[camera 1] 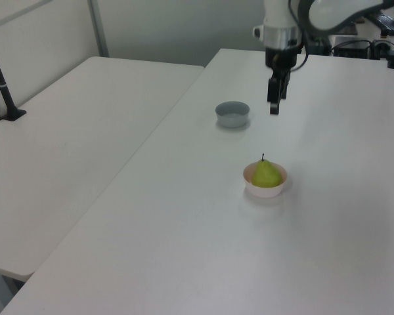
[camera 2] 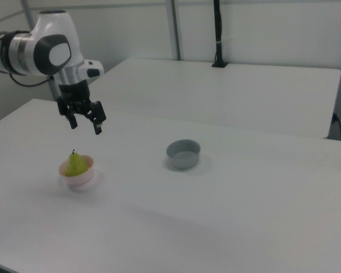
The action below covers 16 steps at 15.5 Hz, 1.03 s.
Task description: Place the pear in the bowl
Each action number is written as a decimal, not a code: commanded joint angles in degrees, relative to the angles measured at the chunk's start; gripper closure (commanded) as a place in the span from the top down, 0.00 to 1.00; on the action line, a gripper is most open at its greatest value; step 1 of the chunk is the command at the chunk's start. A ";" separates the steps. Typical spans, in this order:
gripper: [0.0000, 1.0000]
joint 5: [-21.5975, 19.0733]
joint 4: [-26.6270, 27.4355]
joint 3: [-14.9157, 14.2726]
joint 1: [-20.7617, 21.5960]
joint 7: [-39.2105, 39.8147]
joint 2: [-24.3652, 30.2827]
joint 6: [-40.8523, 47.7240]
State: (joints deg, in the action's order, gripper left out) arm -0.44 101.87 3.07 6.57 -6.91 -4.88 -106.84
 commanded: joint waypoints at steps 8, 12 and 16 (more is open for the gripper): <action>1.00 0.53 -1.49 -3.14 -8.06 6.97 9.19 8.92; 1.00 0.70 -3.60 -5.17 -9.91 14.37 9.10 9.01; 1.00 0.70 -5.97 -7.02 -9.91 15.79 8.49 9.19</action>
State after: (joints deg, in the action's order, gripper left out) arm -0.39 98.10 -2.94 -3.73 7.63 4.10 -99.24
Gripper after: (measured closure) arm 0.000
